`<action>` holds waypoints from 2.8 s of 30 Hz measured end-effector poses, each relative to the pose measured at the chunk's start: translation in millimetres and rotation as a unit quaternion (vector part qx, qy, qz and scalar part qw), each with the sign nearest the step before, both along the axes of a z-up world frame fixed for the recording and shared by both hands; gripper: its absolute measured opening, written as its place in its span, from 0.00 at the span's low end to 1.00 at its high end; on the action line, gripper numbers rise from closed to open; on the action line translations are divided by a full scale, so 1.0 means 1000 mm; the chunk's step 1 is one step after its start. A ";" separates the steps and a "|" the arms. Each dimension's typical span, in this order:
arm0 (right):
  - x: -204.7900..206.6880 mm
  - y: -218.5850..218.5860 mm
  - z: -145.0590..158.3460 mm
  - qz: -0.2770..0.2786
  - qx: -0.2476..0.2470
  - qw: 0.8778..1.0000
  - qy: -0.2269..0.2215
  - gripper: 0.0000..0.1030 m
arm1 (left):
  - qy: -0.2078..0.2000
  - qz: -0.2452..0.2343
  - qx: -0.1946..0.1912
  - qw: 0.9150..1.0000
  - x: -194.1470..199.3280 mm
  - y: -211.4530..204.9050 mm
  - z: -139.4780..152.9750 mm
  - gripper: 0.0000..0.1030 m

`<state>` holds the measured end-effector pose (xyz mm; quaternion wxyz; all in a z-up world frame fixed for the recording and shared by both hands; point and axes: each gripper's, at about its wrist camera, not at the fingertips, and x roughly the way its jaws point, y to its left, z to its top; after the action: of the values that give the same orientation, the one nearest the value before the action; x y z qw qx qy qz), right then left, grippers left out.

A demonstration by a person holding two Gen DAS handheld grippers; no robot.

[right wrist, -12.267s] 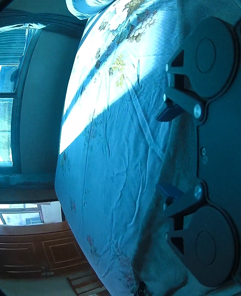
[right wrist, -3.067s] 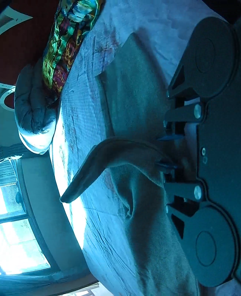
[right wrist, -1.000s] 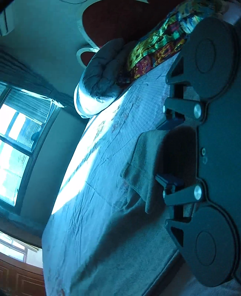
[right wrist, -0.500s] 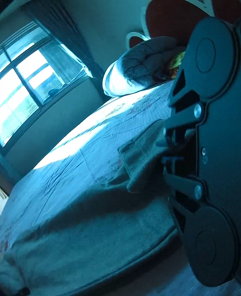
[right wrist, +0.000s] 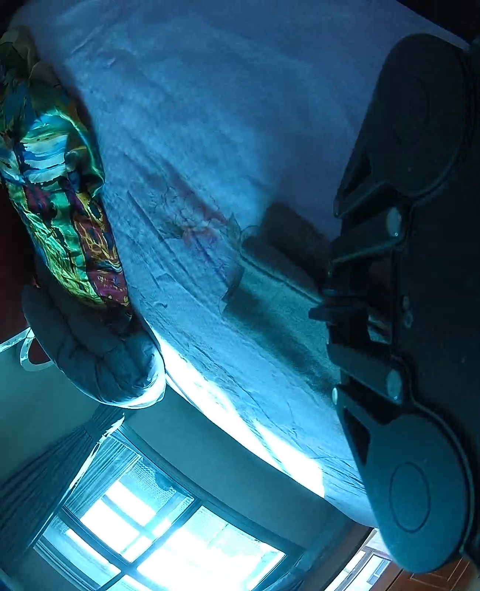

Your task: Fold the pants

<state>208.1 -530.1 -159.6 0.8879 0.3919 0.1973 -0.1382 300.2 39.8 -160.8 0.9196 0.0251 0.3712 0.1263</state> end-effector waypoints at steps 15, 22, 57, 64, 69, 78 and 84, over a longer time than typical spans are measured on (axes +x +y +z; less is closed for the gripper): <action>-0.035 -0.023 0.002 -0.059 0.029 0.998 0.005 0.09 | 0.005 -0.021 -0.001 1.000 -0.004 0.004 0.001 1.00; -0.040 -0.041 -0.016 -0.093 0.132 0.987 -0.012 0.17 | 0.001 -0.025 -0.004 1.000 -0.005 0.007 0.001 1.00; -0.002 -0.035 0.006 -0.006 0.080 0.996 -0.034 0.03 | -0.001 -0.035 -0.001 0.999 -0.006 0.006 -0.001 1.00; 0.008 -0.060 -0.008 0.008 0.049 0.999 -0.005 0.03 | -0.005 -0.058 -0.014 0.998 -0.007 0.010 -0.002 1.00; -0.005 -0.055 -0.024 -0.005 0.061 0.998 -0.014 0.11 | -0.009 -0.068 -0.014 0.998 -0.009 0.014 -0.003 1.00; 0.005 0.025 0.042 0.077 -0.082 0.993 -0.037 0.16 | -0.042 -0.072 0.018 0.996 -0.016 0.028 0.011 1.00; 0.108 0.151 0.047 0.292 -0.060 0.954 -0.023 0.18 | -0.049 -0.029 0.022 0.998 -0.010 0.072 0.020 1.00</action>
<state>316.2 -379.5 -112.2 0.9158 0.2657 0.2744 0.1245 290.2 112.2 -140.6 0.9392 0.0500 0.3220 0.1088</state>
